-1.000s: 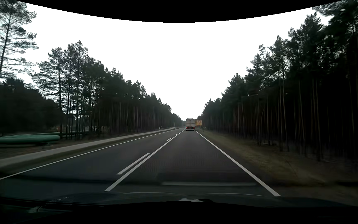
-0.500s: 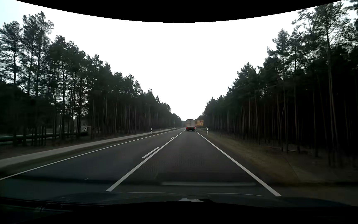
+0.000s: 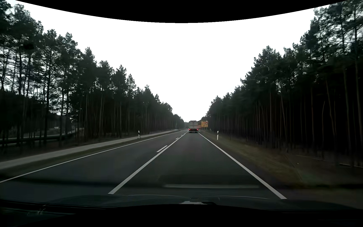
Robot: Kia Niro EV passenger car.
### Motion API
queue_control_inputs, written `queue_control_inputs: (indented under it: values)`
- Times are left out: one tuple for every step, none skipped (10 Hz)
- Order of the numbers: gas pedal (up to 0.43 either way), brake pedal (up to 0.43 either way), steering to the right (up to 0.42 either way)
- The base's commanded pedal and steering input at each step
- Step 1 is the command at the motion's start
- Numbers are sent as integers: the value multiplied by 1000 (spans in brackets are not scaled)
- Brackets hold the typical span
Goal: Follow the waypoints while adhering to traffic rules and regulations
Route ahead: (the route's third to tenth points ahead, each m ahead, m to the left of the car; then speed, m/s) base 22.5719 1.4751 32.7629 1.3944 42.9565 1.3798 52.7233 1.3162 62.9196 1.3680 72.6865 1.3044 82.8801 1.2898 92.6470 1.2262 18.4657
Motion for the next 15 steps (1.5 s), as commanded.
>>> queue_control_inputs:
  values:
    - [177,0,2]
    - [169,0,2]
    - [169,0,2]
    - [169,0,2]
    - [169,0,2]
    - [169,0,2]
    - [169,0,2]
    - [169,0,2]
    - [169,0,2]
    - [169,0,2]
    - [169,0,3]
    - [169,0,3]
    - [169,0,3]
    - [169,0,3]
    - [169,0,3]
